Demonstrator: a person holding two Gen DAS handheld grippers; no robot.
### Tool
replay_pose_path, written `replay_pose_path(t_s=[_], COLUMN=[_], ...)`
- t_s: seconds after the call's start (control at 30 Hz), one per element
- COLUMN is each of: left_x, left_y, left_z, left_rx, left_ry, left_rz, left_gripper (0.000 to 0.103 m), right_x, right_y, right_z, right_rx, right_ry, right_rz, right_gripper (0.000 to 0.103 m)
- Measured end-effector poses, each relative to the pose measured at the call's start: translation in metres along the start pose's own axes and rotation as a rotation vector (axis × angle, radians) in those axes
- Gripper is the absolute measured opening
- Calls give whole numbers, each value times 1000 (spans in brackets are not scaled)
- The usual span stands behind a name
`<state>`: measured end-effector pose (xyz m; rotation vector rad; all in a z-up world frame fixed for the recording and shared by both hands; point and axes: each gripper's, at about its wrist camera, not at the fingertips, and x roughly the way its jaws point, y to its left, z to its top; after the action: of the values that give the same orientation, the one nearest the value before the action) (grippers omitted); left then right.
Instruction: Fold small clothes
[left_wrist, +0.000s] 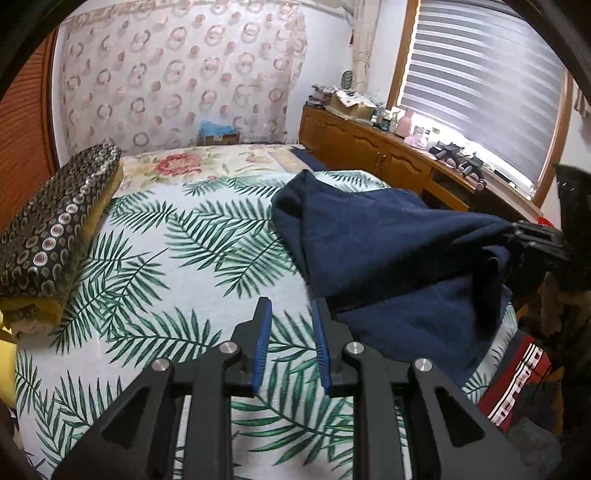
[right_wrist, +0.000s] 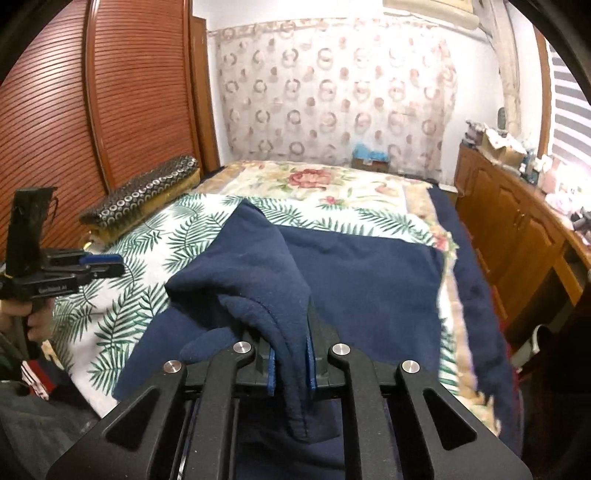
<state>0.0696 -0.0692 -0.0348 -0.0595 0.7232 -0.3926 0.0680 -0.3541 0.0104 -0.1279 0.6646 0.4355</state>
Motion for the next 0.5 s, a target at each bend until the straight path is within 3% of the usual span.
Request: replay_pose_path(t_s=[0.17,0.23,0.3,0.4,0.5], left_x=[-4,-3,-1,1,1], left_y=[-7,-8,-9,-10,-11], left_z=[3,2,1,0,-1], left_rx=[10,12,14,12,12], left_ry=[-18,-17,-13,-10,-13], left_rz=[-10,-8,-3,-1,-1], left_gripper=[20,20,20,20,20], right_x=[15,28,31,19,7], right_y=[-20,-29,-34,-41,-44], right_z=[-23,-39,-49,-50,-42], right_rx=[8,22,35,61,77], right_ry=[123,183,201,167,122], right_rz=[-85,-136,-131,-129,-119], right_gripper=[12,18,29,51,57])
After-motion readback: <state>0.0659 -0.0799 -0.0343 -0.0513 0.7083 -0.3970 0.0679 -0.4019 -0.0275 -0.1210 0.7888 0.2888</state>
